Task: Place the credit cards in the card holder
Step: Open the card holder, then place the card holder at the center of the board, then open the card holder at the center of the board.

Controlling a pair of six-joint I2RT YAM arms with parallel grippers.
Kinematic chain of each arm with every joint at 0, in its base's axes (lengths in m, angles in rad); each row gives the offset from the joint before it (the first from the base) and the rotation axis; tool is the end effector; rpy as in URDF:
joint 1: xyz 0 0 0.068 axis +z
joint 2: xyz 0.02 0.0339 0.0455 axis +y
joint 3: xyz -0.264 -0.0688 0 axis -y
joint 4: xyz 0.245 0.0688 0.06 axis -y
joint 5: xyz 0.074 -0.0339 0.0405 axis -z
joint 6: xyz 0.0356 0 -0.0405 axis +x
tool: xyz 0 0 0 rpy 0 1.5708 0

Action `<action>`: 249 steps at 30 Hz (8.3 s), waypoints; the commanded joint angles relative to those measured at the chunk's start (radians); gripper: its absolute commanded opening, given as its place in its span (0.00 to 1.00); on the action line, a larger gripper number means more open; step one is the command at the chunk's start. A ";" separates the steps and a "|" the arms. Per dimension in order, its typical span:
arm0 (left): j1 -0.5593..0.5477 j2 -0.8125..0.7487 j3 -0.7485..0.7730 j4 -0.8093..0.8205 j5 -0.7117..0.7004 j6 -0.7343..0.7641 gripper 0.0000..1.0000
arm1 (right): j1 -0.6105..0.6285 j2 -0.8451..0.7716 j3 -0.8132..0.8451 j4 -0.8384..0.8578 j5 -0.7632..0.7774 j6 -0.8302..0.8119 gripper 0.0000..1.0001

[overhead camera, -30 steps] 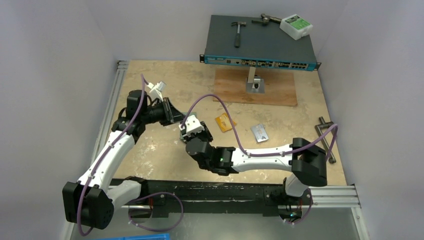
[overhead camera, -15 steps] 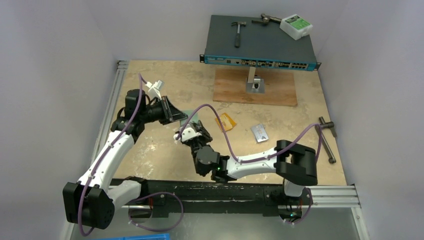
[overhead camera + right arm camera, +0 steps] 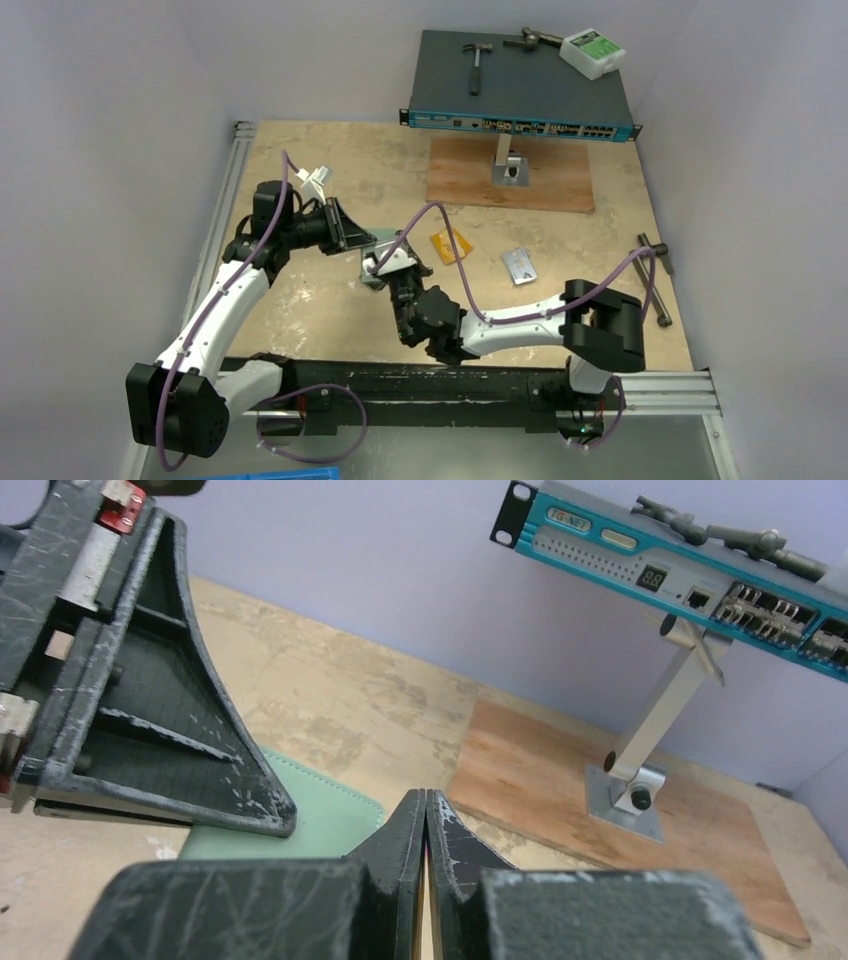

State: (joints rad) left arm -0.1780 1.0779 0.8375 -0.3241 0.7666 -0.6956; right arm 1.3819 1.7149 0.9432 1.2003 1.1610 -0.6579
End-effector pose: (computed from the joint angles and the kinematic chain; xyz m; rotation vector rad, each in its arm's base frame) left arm 0.2235 -0.0653 0.2927 -0.0907 2.2449 -1.3121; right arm 0.0988 0.3431 0.2836 -0.3123 1.3696 -0.0611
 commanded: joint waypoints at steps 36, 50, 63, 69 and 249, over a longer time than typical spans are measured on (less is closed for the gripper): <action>0.000 -0.008 0.058 -0.015 0.026 0.075 0.00 | -0.159 -0.287 0.120 -1.226 -0.571 1.214 0.40; 0.000 -0.010 0.055 -0.003 0.050 0.055 0.00 | -0.213 -0.315 0.097 -1.283 -0.503 1.236 0.33; 0.000 0.001 0.049 0.006 0.049 0.081 0.28 | -0.235 -0.379 0.039 -1.292 -0.583 1.324 0.00; -0.010 0.100 0.084 -0.112 -0.024 0.268 0.63 | -0.248 -0.478 -0.079 -1.387 -0.653 1.388 0.00; -0.548 0.461 0.118 -0.111 -0.362 0.662 0.57 | -0.288 -0.612 -0.085 -1.942 -0.659 1.690 0.58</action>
State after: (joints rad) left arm -0.7269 1.5669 0.9295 -0.4507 0.4107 -0.0162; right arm 1.0885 1.0756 0.7700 -0.7395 0.4294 1.0782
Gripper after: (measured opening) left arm 0.572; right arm 0.590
